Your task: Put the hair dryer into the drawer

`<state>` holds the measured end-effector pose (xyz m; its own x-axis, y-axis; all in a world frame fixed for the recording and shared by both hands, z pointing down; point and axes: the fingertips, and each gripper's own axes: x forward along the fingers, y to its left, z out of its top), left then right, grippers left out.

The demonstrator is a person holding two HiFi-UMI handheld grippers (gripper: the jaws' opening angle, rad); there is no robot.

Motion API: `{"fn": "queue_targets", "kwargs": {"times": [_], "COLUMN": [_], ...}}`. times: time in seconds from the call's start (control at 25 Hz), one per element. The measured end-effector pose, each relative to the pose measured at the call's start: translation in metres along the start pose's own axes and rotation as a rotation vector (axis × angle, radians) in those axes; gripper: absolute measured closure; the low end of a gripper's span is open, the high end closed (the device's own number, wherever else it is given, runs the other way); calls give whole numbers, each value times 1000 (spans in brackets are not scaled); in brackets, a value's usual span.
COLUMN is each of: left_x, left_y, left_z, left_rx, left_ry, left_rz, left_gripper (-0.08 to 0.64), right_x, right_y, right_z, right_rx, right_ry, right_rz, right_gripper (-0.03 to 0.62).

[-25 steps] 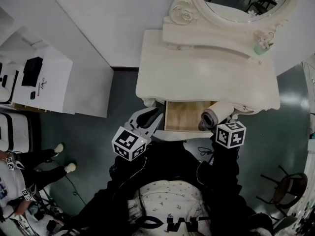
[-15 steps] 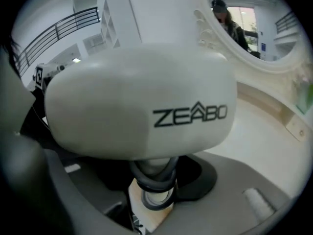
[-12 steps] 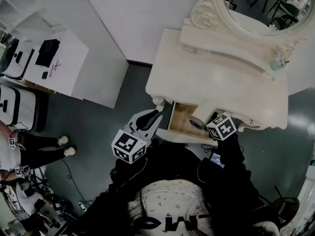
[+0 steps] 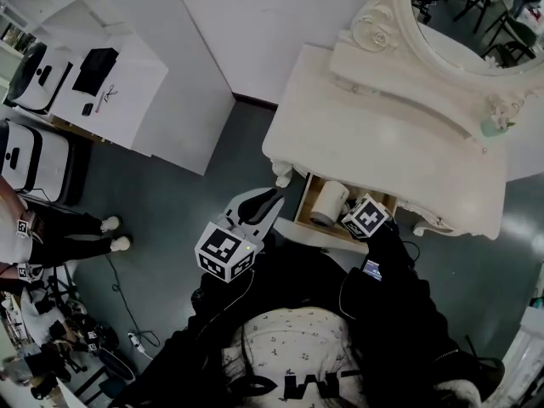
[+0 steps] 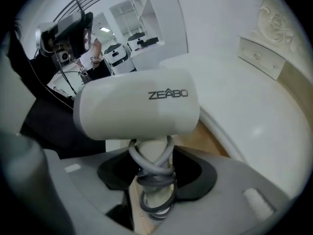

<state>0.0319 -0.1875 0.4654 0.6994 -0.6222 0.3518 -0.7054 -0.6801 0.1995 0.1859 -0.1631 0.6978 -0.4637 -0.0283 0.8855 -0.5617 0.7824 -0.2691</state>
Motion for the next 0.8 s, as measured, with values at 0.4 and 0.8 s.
{"fn": "queue_targets", "kwargs": {"times": [0.4,0.8], "left_x": [4,5], "left_y": [0,-1], "left_z": [-4,-13], "left_rx": [-4,-7], "left_ry": [18,47], "left_rz": [-25,-37], "left_gripper": [506,506], "right_x": [38,55], "right_y": [-9,-24], "right_z": [-23,-36], "right_rx": [118,208], "right_ry": [57,50], "right_rz": [0,-69], "right_gripper": [393,394]}}
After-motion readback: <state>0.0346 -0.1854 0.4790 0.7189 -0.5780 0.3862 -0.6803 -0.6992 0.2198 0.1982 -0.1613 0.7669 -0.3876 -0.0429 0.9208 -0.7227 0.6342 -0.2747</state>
